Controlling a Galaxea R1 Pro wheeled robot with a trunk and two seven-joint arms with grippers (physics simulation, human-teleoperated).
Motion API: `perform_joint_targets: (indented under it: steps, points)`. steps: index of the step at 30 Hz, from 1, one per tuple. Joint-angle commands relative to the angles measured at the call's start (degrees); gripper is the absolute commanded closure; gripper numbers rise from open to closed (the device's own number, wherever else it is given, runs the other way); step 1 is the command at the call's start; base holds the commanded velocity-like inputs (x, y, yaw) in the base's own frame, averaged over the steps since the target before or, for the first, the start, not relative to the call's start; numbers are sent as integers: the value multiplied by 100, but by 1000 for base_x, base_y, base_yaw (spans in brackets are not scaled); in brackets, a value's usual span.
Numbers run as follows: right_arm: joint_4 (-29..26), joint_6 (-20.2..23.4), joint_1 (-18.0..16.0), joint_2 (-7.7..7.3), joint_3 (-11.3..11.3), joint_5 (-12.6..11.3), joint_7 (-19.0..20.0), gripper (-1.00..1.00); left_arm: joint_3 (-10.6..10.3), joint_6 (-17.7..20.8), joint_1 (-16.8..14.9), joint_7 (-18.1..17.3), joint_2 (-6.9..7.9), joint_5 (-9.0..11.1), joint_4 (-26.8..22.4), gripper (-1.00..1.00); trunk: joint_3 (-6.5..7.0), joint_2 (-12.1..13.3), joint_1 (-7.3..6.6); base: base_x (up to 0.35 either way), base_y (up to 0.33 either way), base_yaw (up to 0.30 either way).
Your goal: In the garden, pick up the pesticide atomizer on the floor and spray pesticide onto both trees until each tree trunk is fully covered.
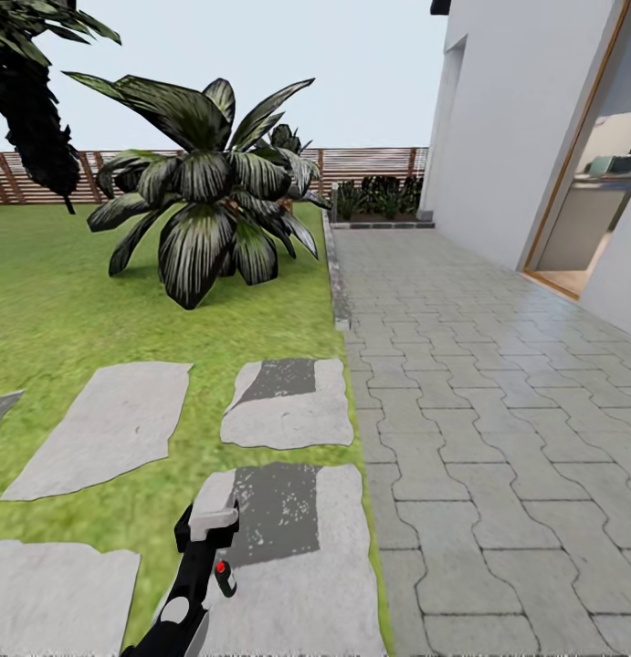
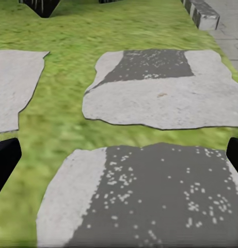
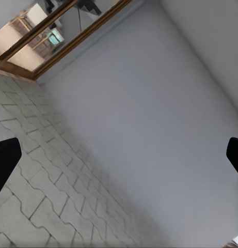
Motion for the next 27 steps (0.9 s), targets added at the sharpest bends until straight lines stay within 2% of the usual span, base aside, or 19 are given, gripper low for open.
perform_joint_targets:
  steps: [1, 20, 25, 27]
  points:
    - [7, -25, -7, -2, 21, -37, -2, -100, 23, -17, -3, 25, -6, -62, 3, -100, -28, -4, 1, 0, 0, 0]
    - [7, -25, -7, -2, 21, -37, -2, -100, 23, -17, -3, 25, -6, -62, 3, -100, -449, -29, 50, 0, 0, 0]
    - [7, -25, -7, -2, 21, -37, -2, -100, 23, -17, -3, 25, -6, -62, 3, -100, -449, -29, 50, 0, 0, 0]
    - [7, -25, -7, -2, 21, -37, -2, -100, 23, -17, -3, 25, -6, -62, 3, -100, -493, -32, 55, 0, 0, 0]
